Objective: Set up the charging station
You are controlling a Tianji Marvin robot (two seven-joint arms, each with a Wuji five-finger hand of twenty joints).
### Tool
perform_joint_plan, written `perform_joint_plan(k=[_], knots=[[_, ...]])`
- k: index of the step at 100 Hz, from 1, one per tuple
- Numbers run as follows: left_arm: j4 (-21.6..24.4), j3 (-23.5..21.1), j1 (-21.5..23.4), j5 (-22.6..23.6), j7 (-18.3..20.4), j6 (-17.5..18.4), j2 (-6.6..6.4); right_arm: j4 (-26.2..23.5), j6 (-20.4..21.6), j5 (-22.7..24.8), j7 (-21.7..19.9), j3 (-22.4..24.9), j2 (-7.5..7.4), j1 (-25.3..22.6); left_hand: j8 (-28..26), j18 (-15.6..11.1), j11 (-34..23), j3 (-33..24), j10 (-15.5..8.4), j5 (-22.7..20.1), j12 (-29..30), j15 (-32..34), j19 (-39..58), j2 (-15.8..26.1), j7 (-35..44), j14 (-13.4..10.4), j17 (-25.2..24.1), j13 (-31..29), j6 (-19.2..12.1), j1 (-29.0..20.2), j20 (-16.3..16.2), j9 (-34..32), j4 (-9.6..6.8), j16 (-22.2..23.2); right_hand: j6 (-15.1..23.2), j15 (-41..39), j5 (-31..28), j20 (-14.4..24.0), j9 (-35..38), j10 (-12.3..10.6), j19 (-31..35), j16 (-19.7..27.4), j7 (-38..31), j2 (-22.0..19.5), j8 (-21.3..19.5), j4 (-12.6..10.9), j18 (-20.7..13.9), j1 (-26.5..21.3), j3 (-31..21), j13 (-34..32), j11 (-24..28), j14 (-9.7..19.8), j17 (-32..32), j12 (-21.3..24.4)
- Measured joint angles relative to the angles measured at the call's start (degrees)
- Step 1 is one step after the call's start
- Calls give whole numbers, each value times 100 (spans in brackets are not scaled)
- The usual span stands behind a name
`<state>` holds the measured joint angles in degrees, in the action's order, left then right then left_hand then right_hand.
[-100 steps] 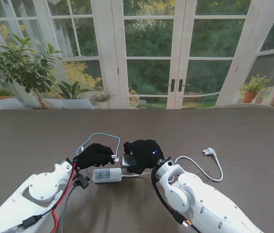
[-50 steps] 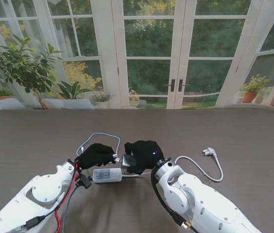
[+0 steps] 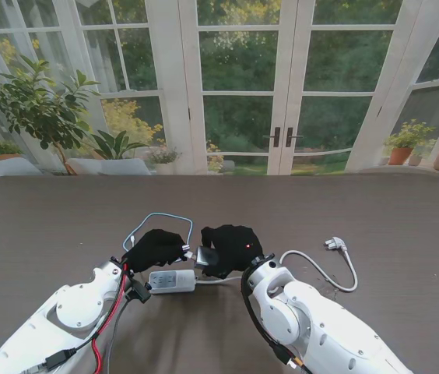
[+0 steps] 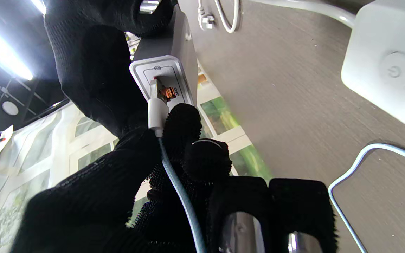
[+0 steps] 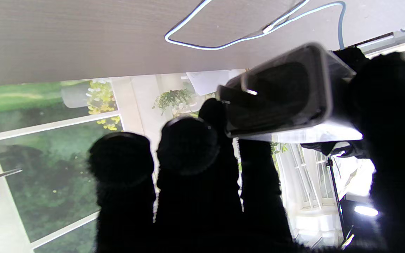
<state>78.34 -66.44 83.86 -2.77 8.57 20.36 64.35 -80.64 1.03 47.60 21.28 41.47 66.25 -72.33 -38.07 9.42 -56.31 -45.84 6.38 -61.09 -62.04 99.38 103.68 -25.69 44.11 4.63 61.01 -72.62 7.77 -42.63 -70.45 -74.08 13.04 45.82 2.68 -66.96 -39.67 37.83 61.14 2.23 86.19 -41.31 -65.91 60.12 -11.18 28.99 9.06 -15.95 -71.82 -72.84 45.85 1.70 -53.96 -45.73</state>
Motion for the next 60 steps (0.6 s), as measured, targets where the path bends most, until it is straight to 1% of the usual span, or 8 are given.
perform_joint_plan(k=[11,14,35,60], knots=[[0,26,6,2,-132,39,20,37,0,-59,58,-1,31,-7,-6,3,-7,-24,5,0,0,0,1,0,9,4,0,0,13,5,0,-1,2,1,0,0,1,0,0,5,-1,0,-25,0,-4,0,4,0,1,0,0,0,4,0],[0,30,8,21,-168,47,28,44,0,-63,63,-2,36,-7,-6,3,-9,-24,5,0,0,0,1,1,9,4,0,0,14,5,-1,-1,2,1,0,0,2,0,0,5,-1,0,-25,0,-13,0,61,0,1,0,0,0,4,0],[8,40,78,277,-538,100,99,46,8,-90,49,8,49,-9,-1,4,-10,-24,6,-2,51,1,1,16,-4,5,0,0,15,5,-1,-2,3,2,-46,0,8,2,0,33,-4,0,-44,-1,-48,0,63,0,1,0,65,0,5,-13],[33,40,147,292,-675,148,132,55,-64,-118,48,9,59,-9,3,20,-11,-28,25,-2,56,2,2,17,-33,24,0,0,47,5,-4,-2,3,2,-46,-1,8,4,0,40,-7,0,-64,-1,-49,0,63,0,2,0,65,0,6,-14]])
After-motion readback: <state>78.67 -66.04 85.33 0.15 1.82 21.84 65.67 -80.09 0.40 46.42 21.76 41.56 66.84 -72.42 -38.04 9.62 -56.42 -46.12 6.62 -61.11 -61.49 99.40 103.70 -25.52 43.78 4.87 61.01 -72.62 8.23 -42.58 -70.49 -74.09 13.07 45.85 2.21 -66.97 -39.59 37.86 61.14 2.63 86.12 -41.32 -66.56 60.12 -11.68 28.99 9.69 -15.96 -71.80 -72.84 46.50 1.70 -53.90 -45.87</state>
